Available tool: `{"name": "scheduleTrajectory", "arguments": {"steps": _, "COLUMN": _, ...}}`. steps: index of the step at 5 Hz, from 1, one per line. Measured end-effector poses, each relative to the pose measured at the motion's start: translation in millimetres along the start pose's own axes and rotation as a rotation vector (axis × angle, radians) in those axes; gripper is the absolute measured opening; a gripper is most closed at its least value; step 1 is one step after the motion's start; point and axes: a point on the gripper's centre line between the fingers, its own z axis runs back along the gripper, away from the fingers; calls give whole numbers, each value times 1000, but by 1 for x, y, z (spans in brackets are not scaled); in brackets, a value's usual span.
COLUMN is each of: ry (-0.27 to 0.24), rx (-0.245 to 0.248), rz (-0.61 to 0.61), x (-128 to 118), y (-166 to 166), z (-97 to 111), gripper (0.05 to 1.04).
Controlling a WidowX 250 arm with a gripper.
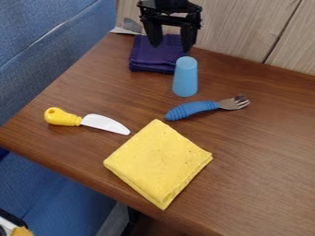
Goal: Move the blue cup to the top right corner of the table
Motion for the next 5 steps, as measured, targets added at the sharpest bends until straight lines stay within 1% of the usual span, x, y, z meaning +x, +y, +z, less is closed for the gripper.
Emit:
{"name": "scheduleTrajectory", "arguments": {"steps": 1, "ry": -6, "rx": 12, "rz": -60, "x": 3, "y": -14, "z": -4, "gripper": 998}}
{"name": "scheduleTrajectory", "arguments": {"steps": 2, "ry": 67, "rx": 36, "rz": -58, "x": -4, "y": -15, "z": -27, "gripper": 998}}
{"name": "scheduleTrajectory", "arguments": {"steps": 3, "ry": 95, "rx": 44, "rz": -57, "x": -7, "y": -13, "z": -39, "gripper": 998}}
{"name": "scheduleTrajectory", "arguments": {"steps": 4, "ry": 105, "rx": 60, "rz": -63, "x": -7, "y": -13, "z": -46, "gripper": 941}}
{"name": "scheduleTrajectory", "arguments": {"steps": 5, "ry": 121, "rx": 75, "rz": -80, "x": -8, "y": -15, "z": -51, "gripper": 718}}
